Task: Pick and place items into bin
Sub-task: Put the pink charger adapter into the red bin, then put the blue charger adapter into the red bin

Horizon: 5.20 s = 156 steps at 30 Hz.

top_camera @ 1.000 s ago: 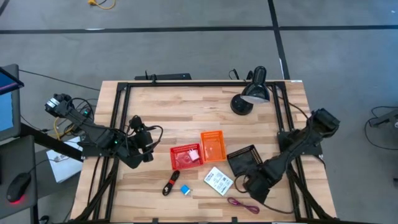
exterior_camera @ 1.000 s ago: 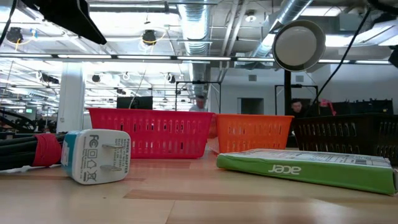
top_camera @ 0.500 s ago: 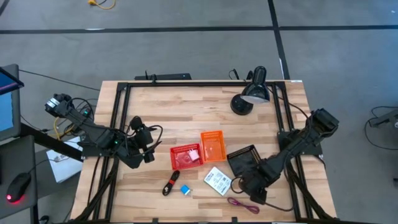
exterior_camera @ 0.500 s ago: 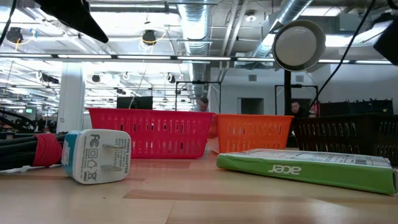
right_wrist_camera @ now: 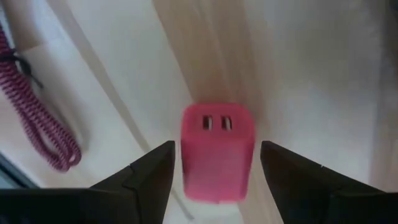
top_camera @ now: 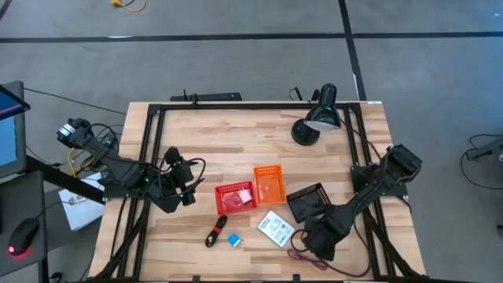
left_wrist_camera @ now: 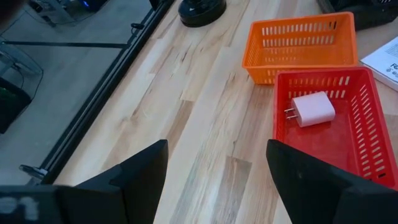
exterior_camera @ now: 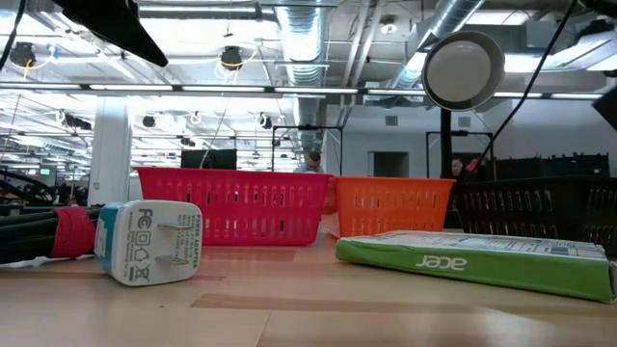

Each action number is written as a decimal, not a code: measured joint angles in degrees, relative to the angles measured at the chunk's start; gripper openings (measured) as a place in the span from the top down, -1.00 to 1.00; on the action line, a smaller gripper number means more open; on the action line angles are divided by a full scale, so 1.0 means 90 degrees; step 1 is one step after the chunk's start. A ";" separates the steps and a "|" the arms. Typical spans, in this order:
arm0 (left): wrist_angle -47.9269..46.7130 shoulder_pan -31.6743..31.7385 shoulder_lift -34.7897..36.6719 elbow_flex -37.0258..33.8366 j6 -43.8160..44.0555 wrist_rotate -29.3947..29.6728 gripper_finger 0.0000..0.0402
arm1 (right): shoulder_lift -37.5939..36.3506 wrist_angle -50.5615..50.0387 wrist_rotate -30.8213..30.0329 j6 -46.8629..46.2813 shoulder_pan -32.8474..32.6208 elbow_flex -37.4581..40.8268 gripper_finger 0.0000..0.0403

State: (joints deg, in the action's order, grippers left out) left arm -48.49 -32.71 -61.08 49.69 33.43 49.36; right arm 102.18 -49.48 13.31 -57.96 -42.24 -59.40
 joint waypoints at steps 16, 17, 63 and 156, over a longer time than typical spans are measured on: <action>-0.0002 0.0002 0.0000 0.0002 -0.0085 -0.0007 -0.31 | -0.0222 0.0412 0.0162 0.0266 0.0170 0.0009 0.30; -0.0002 0.0002 0.0000 0.0002 -0.0091 -0.0005 -0.31 | -0.0317 0.0594 0.0134 0.0272 0.0225 0.0010 0.30; 0.0006 0.0002 0.0002 0.0005 -0.0250 -0.0175 -0.31 | 0.1839 0.3083 -0.2400 0.1538 0.3606 -0.3445 0.27; 0.2550 -0.0005 0.0000 0.0002 -0.2442 -0.3499 -0.31 | -0.0023 0.2637 -0.1976 0.2001 0.1592 -0.3859 0.30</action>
State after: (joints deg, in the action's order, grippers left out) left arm -25.54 -32.75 -61.08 49.71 11.45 17.88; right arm 101.97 -25.75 -4.47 -39.95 -27.91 -94.13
